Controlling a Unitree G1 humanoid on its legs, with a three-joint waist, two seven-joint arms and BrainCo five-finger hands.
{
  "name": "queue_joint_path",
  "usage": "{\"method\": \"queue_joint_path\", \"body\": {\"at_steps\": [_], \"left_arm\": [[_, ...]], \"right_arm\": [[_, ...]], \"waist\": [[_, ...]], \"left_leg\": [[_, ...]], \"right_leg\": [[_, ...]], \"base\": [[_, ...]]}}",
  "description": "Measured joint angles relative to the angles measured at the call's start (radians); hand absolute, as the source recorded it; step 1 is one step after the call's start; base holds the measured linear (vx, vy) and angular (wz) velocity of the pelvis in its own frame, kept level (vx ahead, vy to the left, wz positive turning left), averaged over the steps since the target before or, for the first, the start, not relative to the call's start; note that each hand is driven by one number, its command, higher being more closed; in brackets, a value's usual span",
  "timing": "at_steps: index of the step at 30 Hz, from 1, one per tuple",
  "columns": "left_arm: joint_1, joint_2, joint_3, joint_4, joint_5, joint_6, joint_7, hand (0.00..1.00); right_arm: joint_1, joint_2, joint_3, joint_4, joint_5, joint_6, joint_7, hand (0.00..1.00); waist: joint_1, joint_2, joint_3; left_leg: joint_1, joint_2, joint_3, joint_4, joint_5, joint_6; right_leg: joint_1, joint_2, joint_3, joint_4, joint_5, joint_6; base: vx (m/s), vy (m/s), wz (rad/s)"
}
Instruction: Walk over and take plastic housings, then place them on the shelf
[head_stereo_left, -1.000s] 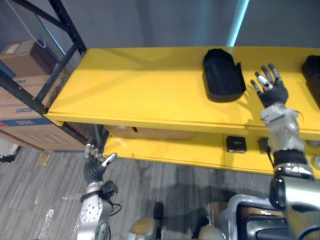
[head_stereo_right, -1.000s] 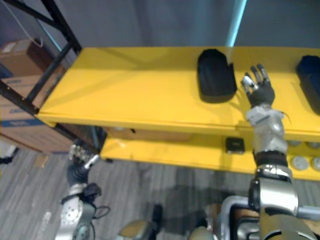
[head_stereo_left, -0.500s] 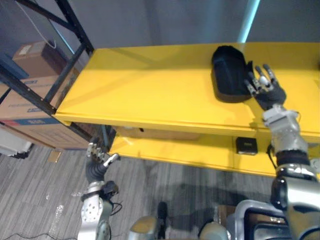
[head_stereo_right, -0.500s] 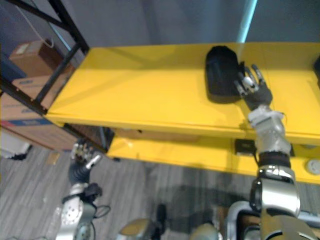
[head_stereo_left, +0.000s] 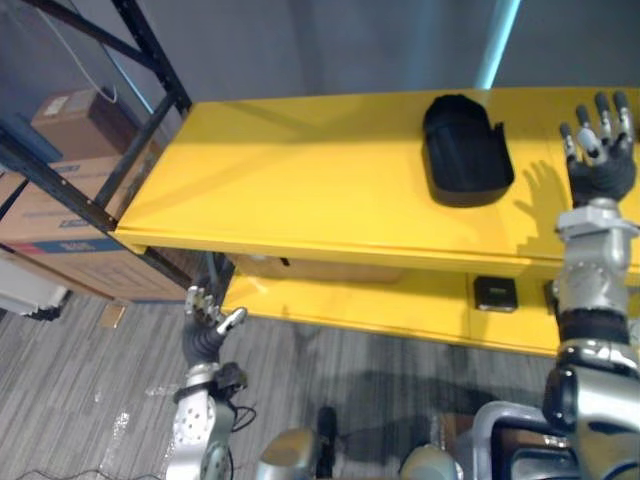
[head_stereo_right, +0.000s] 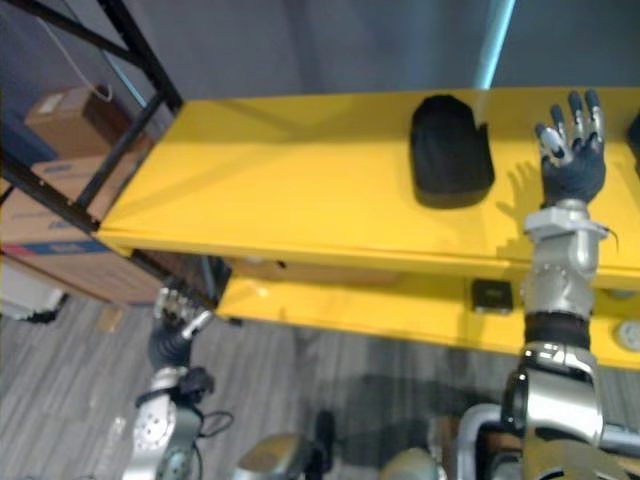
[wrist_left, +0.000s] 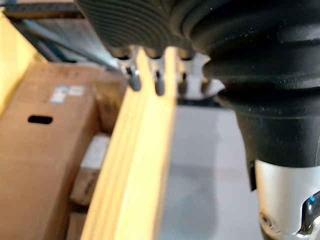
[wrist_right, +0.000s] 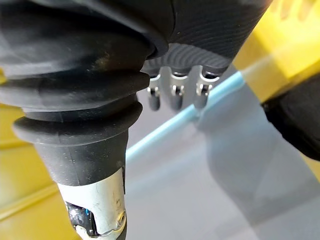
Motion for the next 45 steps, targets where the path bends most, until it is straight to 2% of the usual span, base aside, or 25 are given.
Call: {"method": "queue_joint_path", "body": {"at_steps": [5, 8, 10, 12, 15, 21, 28, 36, 42, 45], "left_arm": [[0.0, -0.001, -0.001, -0.014, 0.002, 0.0, -0.001, 0.0], [-0.02, 0.0, -0.001, -0.031, 0.001, -0.006, -0.001, 0.0], [-0.035, -0.001, -0.001, -0.032, 0.001, -0.01, -0.001, 0.0], [-0.07, -0.001, -0.003, -0.034, 0.0, -0.011, 0.0, 0.0], [-0.105, -0.001, -0.009, -0.035, 0.002, -0.009, 0.005, 0.0], [-0.138, 0.003, -0.022, -0.037, 0.002, 0.002, 0.037, 0.0], [-0.138, 0.003, -0.024, -0.082, 0.001, 0.012, 0.058, 0.0], [-0.133, 0.002, -0.025, -0.082, 0.001, 0.012, 0.052, 0.0], [-0.117, 0.002, -0.025, -0.083, 0.0, 0.015, 0.053, 0.0], [-0.115, 0.002, -0.025, -0.083, 0.0, 0.015, 0.05, 0.0]], "right_arm": [[0.021, 0.003, -0.016, 0.004, -0.016, 0.096, -0.004, 0.0], [0.016, 0.003, 0.023, 0.004, -0.019, 0.118, 0.015, 0.0], [0.006, 0.003, 0.043, 0.004, -0.024, 0.122, 0.019, 0.0], [-0.027, 0.001, 0.052, 0.003, -0.036, 0.122, 0.021, 0.0], [-0.05, -0.002, 0.06, -0.036, -0.036, 0.121, 0.017, 0.0], [-0.05, -0.002, 0.06, -0.111, -0.036, 0.112, 0.011, 0.0], [-0.049, -0.003, 0.047, -0.115, -0.036, 0.083, -0.021, 0.0], [-0.049, -0.037, 0.024, -0.115, -0.036, 0.084, 0.003, 0.0], [-0.049, -0.04, 0.026, -0.115, -0.036, 0.109, 0.066, 0.0], [-0.049, -0.04, 0.03, -0.111, -0.036, 0.142, 0.091, 0.0]], "waist": [[-0.001, 0.001, 0.0], [0.0, -0.002, 0.002], [0.005, -0.002, 0.012], [0.003, 0.004, 0.057], [0.002, 0.001, 0.086], [0.011, -0.028, 0.136], [0.034, -0.031, 0.138], [0.045, -0.031, 0.138], [0.051, -0.031, 0.138], [0.051, -0.031, 0.138]], "left_leg": [[-0.028, 0.004, 0.02, 0.032, -0.004, 0.007], [-0.078, 0.009, 0.032, 0.105, -0.035, 0.012], [-0.114, 0.02, 0.054, 0.158, -0.055, 0.013], [-0.16, 0.041, 0.065, 0.254, -0.097, 0.015], [-0.244, 0.067, 0.077, 0.374, -0.16, 0.023], [-0.307, 0.096, 0.104, 0.489, -0.212, 0.039], [-0.311, 0.102, 0.105, 0.5, -0.215, 0.041], [-0.312, 0.106, 0.103, 0.505, -0.215, 0.041], [-0.308, 0.104, 0.104, 0.5, -0.212, 0.039], [-0.305, 0.1, 0.104, 0.49, -0.207, 0.038]], "right_leg": [[-0.021, -0.006, 0.003, 0.007, 0.004, 0.005], [-0.056, -0.011, 0.018, 0.026, 0.004, 0.006], [-0.085, -0.012, 0.036, 0.048, 0.004, 0.005], [-0.113, -0.007, 0.056, 0.079, 0.0, 0.0], [-0.181, -0.002, 0.09, 0.126, -0.019, 0.003], [-0.245, 0.006, 0.14, 0.177, -0.021, 0.002], [-0.245, 0.009, 0.14, 0.182, -0.022, 0.0], [-0.246, 0.011, 0.14, 0.189, -0.023, -0.001], [-0.246, 0.009, 0.14, 0.19, -0.023, -0.001], [-0.245, 0.007, 0.14, 0.189, -0.022, -0.001]], "base": [[0.01, 0.005, -0.01], [0.02, 0.046, -0.04], [-0.02, 0.037, -0.16], [-0.09, 0.048, -0.22], [-0.12, 0.068, -0.21], [-0.06, 0.06, -0.17], [0.0, 0.005, -0.01], [0.0, 0.0, 0.0], [0.0, 0.0, 0.0], [0.0, 0.0, 0.0]]}}
